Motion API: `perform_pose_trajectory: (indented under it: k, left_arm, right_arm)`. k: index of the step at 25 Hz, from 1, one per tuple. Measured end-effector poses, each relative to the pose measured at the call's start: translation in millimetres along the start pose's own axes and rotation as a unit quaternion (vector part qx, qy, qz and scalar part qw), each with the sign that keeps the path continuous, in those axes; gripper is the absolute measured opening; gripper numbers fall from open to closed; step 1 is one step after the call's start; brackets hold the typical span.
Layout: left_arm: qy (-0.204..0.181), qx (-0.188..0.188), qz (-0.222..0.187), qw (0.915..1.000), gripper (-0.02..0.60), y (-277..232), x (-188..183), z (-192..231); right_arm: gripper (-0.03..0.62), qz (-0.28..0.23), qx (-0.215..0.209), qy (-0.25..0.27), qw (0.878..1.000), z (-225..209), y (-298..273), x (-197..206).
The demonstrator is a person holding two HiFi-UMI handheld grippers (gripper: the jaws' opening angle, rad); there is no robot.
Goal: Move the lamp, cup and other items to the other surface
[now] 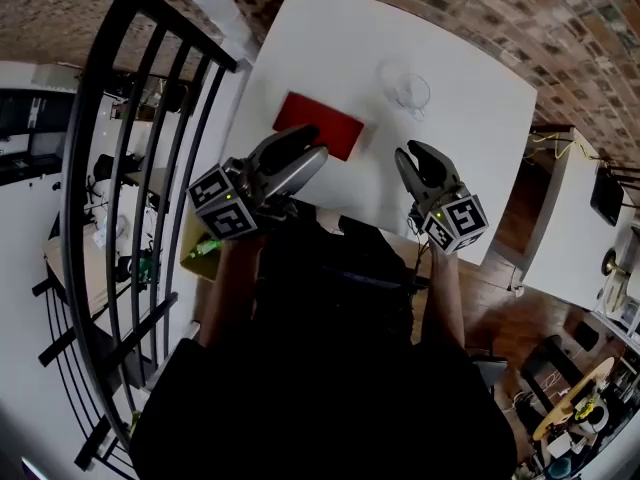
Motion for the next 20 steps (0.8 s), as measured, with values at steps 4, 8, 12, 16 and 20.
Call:
perform_pose_trajectory:
  k: [4, 8, 12, 16, 20]
  left_arm:
    - [-0.001, -0.015, -0.018, 0.9997, 0.156, 3.2, 0.8, 6.8]
    - [0.001, -0.030, -0.024, 0.9992, 0.156, 6.3, 5.3, 12.4]
    - [0.009, -0.046, -0.032, 0.9984, 0.156, 13.0, 7.7, 17.0]
    - [0.014, -0.058, -0.034, 0.9976, 0.156, 18.7, 10.7, 23.8]
    - [0.018, -0.065, -0.041, 0.9969, 0.156, 24.0, 10.8, 28.1]
  right_arm:
    - [0.087, 0.025, -0.024, 0.002, 0.999, -2.3, -13.1, 21.6]
    - [0.107, 0.051, -0.043, 0.010, 0.998, -4.0, -27.2, 41.4]
    - [0.121, 0.074, -0.065, 0.019, 0.995, 0.3, -41.2, 57.3]
    - [0.122, 0.091, -0.085, 0.031, 0.992, 5.8, -53.0, 68.6]
    - [0.123, 0.106, -0.106, 0.047, 0.988, 15.7, -65.0, 75.7]
Point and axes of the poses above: the fingertips, and each gripper's own axes: y backward along the fingers, z to its left, x out of its underside, the point moved 2 cm from there along y, backward along the fingers, and after that the axes turned 11 degrees about y, right-handed, at the moved point
